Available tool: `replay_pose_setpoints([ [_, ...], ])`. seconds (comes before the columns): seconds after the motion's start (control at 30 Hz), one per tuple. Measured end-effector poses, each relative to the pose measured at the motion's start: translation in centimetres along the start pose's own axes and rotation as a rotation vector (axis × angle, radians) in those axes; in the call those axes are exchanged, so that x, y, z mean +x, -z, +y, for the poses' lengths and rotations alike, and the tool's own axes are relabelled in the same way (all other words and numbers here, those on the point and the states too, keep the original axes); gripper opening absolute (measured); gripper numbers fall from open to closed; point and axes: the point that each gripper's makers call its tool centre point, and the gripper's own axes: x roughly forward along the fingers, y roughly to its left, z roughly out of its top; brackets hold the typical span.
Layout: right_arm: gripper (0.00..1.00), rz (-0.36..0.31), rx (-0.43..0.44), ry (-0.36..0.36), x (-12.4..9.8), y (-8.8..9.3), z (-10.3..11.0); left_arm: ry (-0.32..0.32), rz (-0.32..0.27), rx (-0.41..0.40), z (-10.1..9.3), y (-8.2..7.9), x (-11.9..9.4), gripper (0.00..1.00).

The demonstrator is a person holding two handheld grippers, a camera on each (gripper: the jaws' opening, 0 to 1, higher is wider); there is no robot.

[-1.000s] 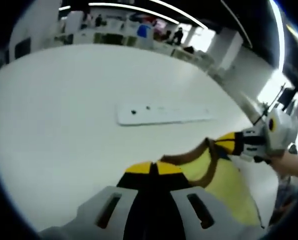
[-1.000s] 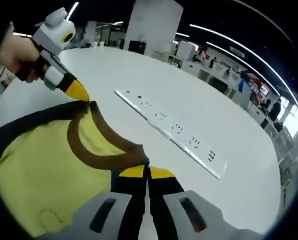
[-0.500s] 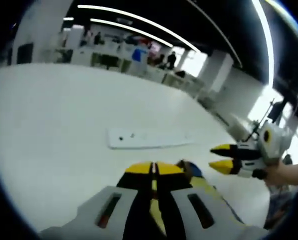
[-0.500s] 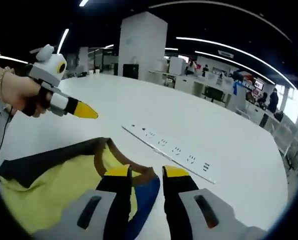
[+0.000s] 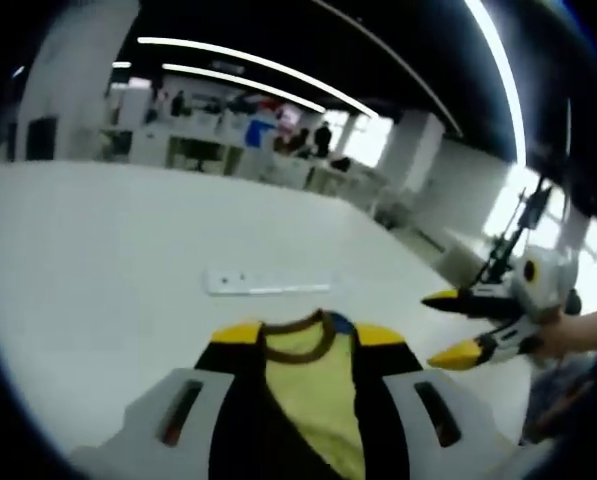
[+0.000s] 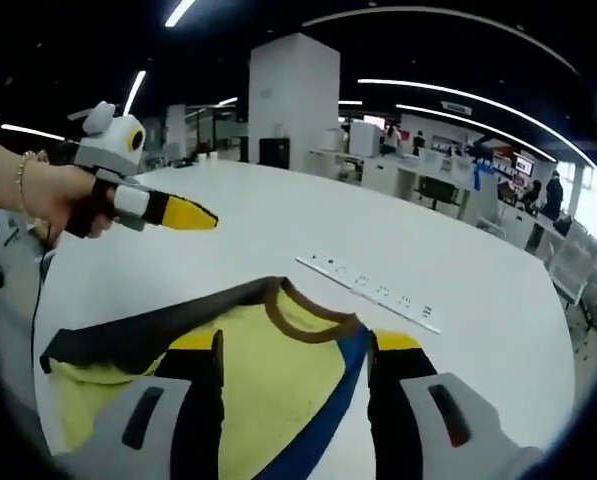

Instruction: Fold the garment on the visible template until the final outline fits inside the template.

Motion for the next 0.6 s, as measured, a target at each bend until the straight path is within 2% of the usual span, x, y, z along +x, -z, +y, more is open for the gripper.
replay_pose_setpoints([
  [0.07, 0.61, -0.004, 0.023, -0.002, -1.3, 0.2, 0.7, 0.009, -0.001, 0.012, -0.9, 0.6, -1.3, 0.35],
  [0.27, 0.68, -0.032, 0.064, -0.002, -4.8, 0.6, 3.2, 0.035, -0.026, 0.050, -2.5, 2.0, -4.9, 0.52],
  [0.37, 0.70, -0.037, 0.067, 0.002, -6.2, 0.9, 4.2, 0.050, -0.030, 0.055, -3.4, 2.8, -7.3, 0.54],
  [0.47, 0.71, -0.087, 0.072, 0.005, -8.1, 0.3, 5.7, 0.066, -0.026, 0.068, -3.9, 3.4, -9.4, 0.54],
  [0.6, 0.77, -0.128, 0.098, 0.020, -10.6, 0.2, 7.0, 0.082, -0.025, 0.086, -4.7, 3.9, -12.4, 0.58],
])
